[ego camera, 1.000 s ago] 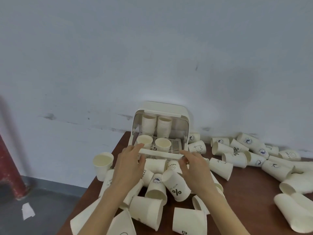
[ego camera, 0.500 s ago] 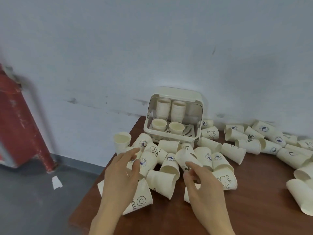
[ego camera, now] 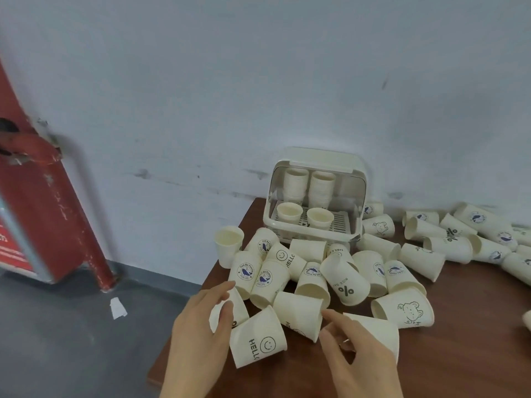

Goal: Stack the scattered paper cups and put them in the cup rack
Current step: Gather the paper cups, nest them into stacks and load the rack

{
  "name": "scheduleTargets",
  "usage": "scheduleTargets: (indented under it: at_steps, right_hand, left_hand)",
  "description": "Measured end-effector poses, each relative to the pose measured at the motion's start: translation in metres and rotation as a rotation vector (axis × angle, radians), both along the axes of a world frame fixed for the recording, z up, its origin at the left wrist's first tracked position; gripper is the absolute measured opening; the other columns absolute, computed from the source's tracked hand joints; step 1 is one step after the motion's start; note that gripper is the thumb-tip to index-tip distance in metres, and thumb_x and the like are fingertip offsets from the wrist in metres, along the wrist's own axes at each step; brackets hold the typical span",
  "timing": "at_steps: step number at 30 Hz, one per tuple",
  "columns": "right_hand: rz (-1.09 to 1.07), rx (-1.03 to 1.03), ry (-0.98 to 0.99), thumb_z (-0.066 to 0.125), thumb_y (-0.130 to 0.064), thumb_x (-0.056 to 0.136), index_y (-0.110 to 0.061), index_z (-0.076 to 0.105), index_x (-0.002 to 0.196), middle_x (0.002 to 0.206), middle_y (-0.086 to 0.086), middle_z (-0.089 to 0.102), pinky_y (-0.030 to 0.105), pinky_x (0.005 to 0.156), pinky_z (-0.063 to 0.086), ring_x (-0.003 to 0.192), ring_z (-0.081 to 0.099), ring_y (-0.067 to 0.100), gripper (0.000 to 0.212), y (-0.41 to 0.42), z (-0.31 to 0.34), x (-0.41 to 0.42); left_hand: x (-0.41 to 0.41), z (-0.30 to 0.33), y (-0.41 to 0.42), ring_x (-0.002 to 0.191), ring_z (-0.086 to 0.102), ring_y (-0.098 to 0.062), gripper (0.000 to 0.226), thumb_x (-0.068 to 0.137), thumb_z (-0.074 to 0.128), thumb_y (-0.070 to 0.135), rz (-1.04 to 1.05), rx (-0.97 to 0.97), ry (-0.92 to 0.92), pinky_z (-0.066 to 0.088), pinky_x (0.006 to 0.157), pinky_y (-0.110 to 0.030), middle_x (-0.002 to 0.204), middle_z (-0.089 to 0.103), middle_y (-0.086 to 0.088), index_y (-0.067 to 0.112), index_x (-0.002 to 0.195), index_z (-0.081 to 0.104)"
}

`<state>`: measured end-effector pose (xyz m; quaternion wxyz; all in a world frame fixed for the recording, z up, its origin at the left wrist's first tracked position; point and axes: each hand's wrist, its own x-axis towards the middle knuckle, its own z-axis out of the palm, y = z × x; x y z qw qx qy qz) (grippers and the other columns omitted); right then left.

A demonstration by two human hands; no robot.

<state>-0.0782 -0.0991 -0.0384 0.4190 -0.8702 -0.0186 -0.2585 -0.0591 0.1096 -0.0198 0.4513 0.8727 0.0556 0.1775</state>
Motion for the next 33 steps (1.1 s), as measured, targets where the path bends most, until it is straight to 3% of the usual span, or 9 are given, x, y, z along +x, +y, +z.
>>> scheduleTargets:
  at_steps: [5, 7, 9, 12, 16, 19, 22, 25, 33]
  right_hand:
    - [0.017, 0.018, 0.025, 0.067, -0.026, 0.074, -0.044, 0.064, 0.099, 0.094, -0.026, 0.061, 0.005, 0.073, 0.042, 0.08, 0.058, -0.001, 0.031, 0.025, 0.003, 0.004]
    - [0.014, -0.002, 0.05, 0.062, -0.032, 0.074, -0.042, 0.067, 0.102, 0.094, -0.027, 0.06, 0.007, 0.076, 0.043, 0.082, 0.058, -0.001, 0.03, 0.037, 0.001, 0.005]
    - [0.022, -0.022, 0.072, 0.055, -0.045, 0.074, -0.04, 0.068, 0.102, 0.095, -0.028, 0.06, 0.008, 0.077, 0.042, 0.083, 0.058, -0.001, 0.031, 0.046, -0.002, 0.006]
    - [0.028, -0.031, 0.157, 0.052, -0.05, 0.072, -0.042, 0.067, 0.104, 0.103, -0.032, 0.055, 0.012, 0.078, 0.044, 0.09, 0.056, 0.001, 0.037, 0.054, -0.001, 0.008]
    - [0.005, -0.076, 0.241, 0.053, -0.047, 0.069, -0.041, 0.067, 0.106, 0.106, -0.036, 0.05, 0.019, 0.079, 0.046, 0.082, 0.059, 0.004, 0.039, 0.057, 0.002, 0.007]
    - [-0.01, -0.061, 0.297, 0.052, -0.047, 0.068, -0.039, 0.068, 0.108, 0.106, -0.038, 0.049, 0.02, 0.081, 0.045, 0.098, 0.052, 0.005, 0.043, 0.06, 0.006, 0.004]
    - [-0.001, -0.108, 0.406, 0.047, -0.05, 0.08, -0.042, 0.057, 0.123, 0.089, -0.02, 0.06, 0.015, 0.086, 0.04, 0.094, 0.055, 0.004, 0.044, 0.064, 0.01, 0.006]
    - [-0.016, -0.179, 0.531, 0.043, -0.047, 0.095, -0.044, 0.039, 0.136, 0.102, -0.017, 0.058, 0.016, 0.091, 0.036, 0.103, 0.05, 0.001, 0.041, 0.065, 0.018, 0.012]
    - [-0.004, -0.175, 0.663, 0.04, -0.054, 0.093, -0.04, 0.039, 0.137, 0.112, -0.009, 0.063, 0.028, 0.094, 0.044, 0.11, 0.055, 0.014, 0.046, 0.063, 0.004, 0.023]
  left_hand:
    - [0.003, -0.001, 0.009, 0.095, 0.05, 0.016, 0.035, 0.091, 0.06, 0.016, -0.047, 0.026, 0.006, 0.037, 0.07, -0.006, 0.095, 0.06, 0.025, 0.048, 0.105, 0.058]
    - [0.003, -0.002, 0.015, 0.075, 0.057, 0.001, 0.038, 0.089, 0.063, 0.013, -0.061, 0.017, 0.002, 0.04, 0.065, -0.012, 0.091, 0.063, 0.024, 0.047, 0.103, 0.06]
    - [0.004, -0.004, 0.02, 0.066, 0.055, 0.003, 0.04, 0.086, 0.065, 0.009, -0.075, 0.013, -0.013, 0.04, 0.061, -0.015, 0.089, 0.064, 0.023, 0.047, 0.101, 0.062]
    - [0.008, -0.007, 0.028, 0.074, 0.055, 0.01, 0.043, 0.086, 0.066, 0.008, -0.096, 0.015, -0.019, 0.041, 0.06, -0.015, 0.088, 0.065, 0.023, 0.048, 0.1, 0.062]
    - [0.013, -0.008, 0.037, 0.094, 0.056, 0.008, 0.049, 0.087, 0.064, 0.009, -0.122, 0.009, -0.015, 0.043, 0.067, -0.014, 0.093, 0.064, 0.026, 0.057, 0.098, 0.06]
    - [0.015, -0.008, 0.039, 0.098, 0.055, 0.01, 0.05, 0.087, 0.063, 0.01, -0.133, 0.002, -0.023, 0.044, 0.072, -0.015, 0.1, 0.059, 0.033, 0.059, 0.097, 0.061]
    - [0.019, -0.01, 0.038, 0.098, 0.055, 0.009, 0.048, 0.089, 0.062, 0.011, -0.142, 0.007, -0.011, 0.045, 0.071, -0.017, 0.092, 0.064, 0.026, 0.058, 0.096, 0.059]
    - [0.024, -0.01, 0.036, 0.095, 0.057, 0.007, 0.038, 0.092, 0.059, 0.016, -0.168, 0.029, -0.007, 0.046, 0.076, -0.016, 0.097, 0.062, 0.026, 0.053, 0.1, 0.057]
    - [0.045, -0.022, 0.038, 0.104, 0.047, 0.005, 0.032, 0.099, 0.044, 0.031, -0.255, 0.241, 0.062, 0.037, 0.076, -0.007, 0.109, 0.045, 0.027, 0.044, 0.126, 0.054]
